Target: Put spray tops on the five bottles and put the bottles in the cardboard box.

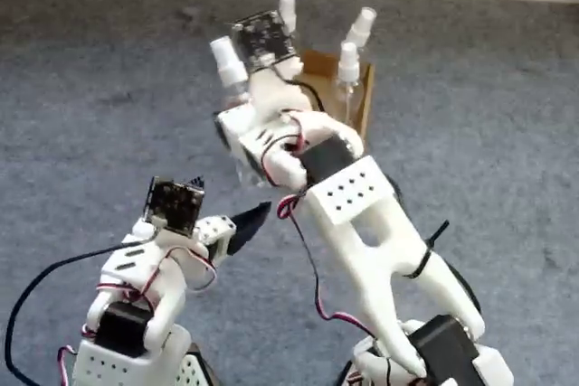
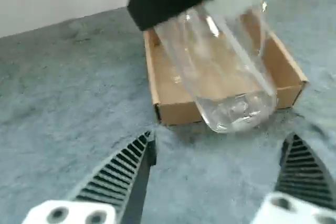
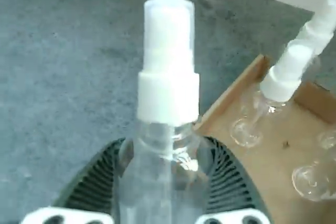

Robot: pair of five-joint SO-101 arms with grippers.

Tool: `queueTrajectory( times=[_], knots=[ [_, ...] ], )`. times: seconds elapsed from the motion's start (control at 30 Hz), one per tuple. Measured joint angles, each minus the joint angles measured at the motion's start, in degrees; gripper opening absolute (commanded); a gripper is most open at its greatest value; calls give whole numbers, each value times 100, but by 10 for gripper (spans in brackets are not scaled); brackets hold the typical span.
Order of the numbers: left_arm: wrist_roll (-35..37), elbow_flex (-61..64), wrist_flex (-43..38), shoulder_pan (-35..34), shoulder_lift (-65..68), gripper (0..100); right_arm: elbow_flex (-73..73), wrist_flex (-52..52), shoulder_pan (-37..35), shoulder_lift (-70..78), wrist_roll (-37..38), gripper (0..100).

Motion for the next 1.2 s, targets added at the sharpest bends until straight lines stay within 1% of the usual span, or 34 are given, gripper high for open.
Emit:
queueTrajectory(
  times=[0.1,0.27,0.47,0.57,0.63,0.77,0.83,0.97,1.07,1.2],
  knots=[
    [-35,18,-325,-264,229,333,-273,554,-141,-44,0,3],
    [-35,35,-668,-413,580,333,-299,844,-141,-510,0,3],
    [-35,44,-703,-695,721,333,387,923,-141,-1169,0,3],
    [-35,44,-712,-730,721,332,659,818,44,-1275,308,3],
    [-44,44,-712,-756,721,306,712,527,255,-1275,501,3],
    [-44,44,-712,-914,721,199,712,-53,721,-1257,624,3],
    [-44,44,-712,-1090,721,154,712,-132,844,-1090,642,3],
    [-44,44,-712,-1538,721,101,712,-466,897,-396,642,3],
    [-44,44,-712,-1741,721,91,580,-668,985,229,642,3],
    [-44,44,-712,-1758,721,91,62,-712,1134,976,642,3]
  ],
)
